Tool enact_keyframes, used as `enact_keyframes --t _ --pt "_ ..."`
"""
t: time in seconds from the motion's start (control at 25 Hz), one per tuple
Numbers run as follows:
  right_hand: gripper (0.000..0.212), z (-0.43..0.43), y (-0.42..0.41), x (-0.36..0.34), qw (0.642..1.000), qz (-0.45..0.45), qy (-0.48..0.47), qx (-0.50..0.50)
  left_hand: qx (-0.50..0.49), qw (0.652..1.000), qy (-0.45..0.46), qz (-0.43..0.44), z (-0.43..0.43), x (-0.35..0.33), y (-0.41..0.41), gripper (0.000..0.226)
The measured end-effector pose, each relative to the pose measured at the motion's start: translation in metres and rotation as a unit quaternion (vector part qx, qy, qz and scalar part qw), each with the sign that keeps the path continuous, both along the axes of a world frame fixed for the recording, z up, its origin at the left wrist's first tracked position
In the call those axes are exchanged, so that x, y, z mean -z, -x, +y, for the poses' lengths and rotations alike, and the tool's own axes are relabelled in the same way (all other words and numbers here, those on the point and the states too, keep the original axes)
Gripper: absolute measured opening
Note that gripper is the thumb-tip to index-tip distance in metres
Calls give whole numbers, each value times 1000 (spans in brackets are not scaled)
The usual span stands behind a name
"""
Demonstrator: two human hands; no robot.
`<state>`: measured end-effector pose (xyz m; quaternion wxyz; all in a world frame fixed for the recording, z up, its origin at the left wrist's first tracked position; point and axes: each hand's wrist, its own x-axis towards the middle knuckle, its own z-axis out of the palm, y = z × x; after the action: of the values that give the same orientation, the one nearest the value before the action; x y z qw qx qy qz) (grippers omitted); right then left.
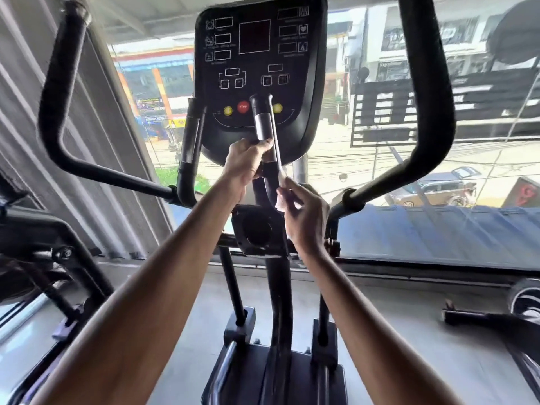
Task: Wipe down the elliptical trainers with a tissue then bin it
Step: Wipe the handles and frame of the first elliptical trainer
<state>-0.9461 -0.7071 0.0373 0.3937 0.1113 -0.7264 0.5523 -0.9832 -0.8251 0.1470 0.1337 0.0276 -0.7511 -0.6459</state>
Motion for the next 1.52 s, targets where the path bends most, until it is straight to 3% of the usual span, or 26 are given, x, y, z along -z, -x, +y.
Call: enact_keyframes --t 0.08,0.2,0.28,0.4,0.56,0.64,0.76,0.96,1.12,1.32,1.44,1.52 --pt "13 6 7 -4 999 14 -29 -10 -2 1000 2 -3 0 0 0 27" --pt "18 16 34 -28 977 -163 61 -121 6 1000 -1 -8 -1 -1 -2 14" --pt "20 14 30 -22 980 -142 77 -116 20 1000 -2 -7 -2 0 -3 9" --pt "10 4 5 0 998 -26 30 -46 18 1000 -15 2 -2 4 -3 8" --pt "23 4 30 -19 984 -128 98 -76 9 1000 -5 14 1 6 -3 8" --pt "14 -7 20 -11 996 -43 73 -27 9 1000 6 15 0 8 -2 8" --pt "25 -17 1 12 994 92 5 55 10 1000 4 18 -1 8 0 7" --pt "24 -34 20 -5 984 152 -73 56 35 999 -13 4 -7 5 3 6" --pt "26 -26 9 26 967 202 -136 71 35 999 -21 -1 -8 8 4 11" --pt "7 -16 13 14 992 62 74 79 37 999 -28 0 -7 8 2 14" --pt "8 -13 12 25 995 73 35 55 32 999 -25 8 -7 11 4 17" --pt "8 -8 15 28 997 33 44 50 28 999 -21 14 -7 12 5 19"
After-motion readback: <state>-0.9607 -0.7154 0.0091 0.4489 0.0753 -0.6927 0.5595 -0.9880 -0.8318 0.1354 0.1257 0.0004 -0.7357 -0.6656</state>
